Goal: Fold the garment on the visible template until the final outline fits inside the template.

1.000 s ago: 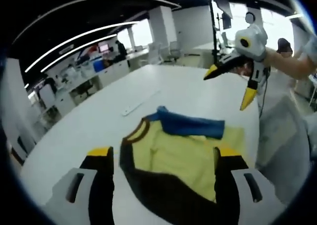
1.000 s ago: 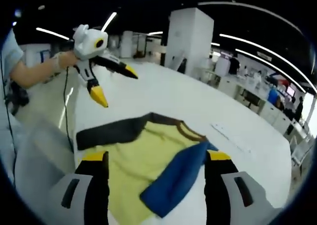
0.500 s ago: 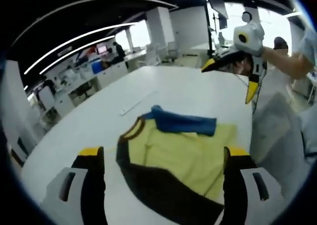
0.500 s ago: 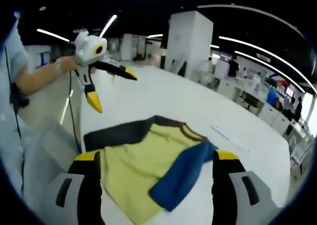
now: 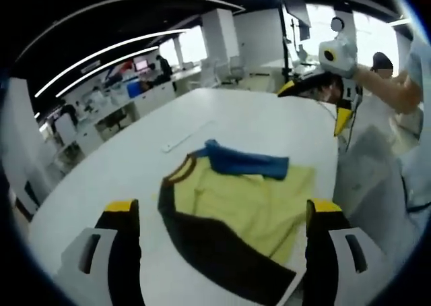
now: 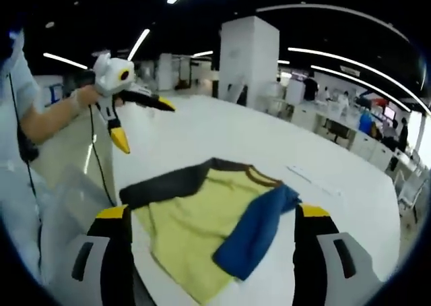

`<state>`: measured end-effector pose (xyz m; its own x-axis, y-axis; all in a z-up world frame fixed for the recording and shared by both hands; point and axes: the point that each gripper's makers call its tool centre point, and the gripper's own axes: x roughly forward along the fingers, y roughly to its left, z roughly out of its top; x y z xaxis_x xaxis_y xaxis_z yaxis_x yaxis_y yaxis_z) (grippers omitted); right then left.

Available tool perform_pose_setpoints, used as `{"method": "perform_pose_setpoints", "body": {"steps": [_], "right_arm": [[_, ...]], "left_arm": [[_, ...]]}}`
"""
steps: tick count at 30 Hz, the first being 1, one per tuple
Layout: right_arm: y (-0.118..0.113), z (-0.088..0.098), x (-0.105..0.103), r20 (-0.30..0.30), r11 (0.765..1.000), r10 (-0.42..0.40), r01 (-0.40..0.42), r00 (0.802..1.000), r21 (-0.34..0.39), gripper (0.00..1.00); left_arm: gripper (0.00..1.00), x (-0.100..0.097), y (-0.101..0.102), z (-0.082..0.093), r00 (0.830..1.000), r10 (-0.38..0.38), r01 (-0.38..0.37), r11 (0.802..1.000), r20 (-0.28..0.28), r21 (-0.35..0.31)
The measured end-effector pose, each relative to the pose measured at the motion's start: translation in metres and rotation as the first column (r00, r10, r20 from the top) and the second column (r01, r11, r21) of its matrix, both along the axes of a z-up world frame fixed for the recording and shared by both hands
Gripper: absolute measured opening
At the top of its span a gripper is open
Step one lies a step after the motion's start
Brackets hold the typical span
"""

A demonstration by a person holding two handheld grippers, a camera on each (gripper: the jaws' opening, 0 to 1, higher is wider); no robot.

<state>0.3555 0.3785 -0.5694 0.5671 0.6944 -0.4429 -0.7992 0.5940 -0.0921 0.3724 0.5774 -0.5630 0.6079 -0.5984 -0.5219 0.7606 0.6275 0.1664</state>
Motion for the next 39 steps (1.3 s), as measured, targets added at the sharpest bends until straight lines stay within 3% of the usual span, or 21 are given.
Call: {"method": "perform_pose_setpoints", "body": {"steps": [7,18,27,33,39], "right_arm": [[-0.002,0.006,0.001,0.000,0.999,-0.030,0.030,1.000,0.034,1.00],[0.002,0.007,-0.001,-0.004,0.998,-0.027,0.027,1.000,0.054,1.00],[0.003,0.001,-0.001,-0.036,0.996,-0.022,0.025,0.999,0.087,1.00],[-0.003,-0.003,0.008,-0.021,0.996,-0.043,0.045,0.999,0.078,0.99],[-0.012,-0.013,0.020,-0.039,0.995,-0.070,0.073,0.997,0.068,0.89]], "left_arm": [[1.00,-0.008,-0.002,0.010,1.000,0.011,-0.010,0.999,0.021,-0.032],[1.00,-0.015,0.002,0.001,0.999,0.033,-0.033,0.999,0.000,-0.030],[1.00,-0.019,0.000,0.003,0.999,0.046,-0.046,0.997,0.002,-0.063],[1.00,-0.021,0.000,0.006,0.999,0.049,-0.048,0.997,0.009,-0.067],[0.99,-0.023,0.001,0.006,0.998,0.069,-0.068,0.994,0.004,-0.090]]}}
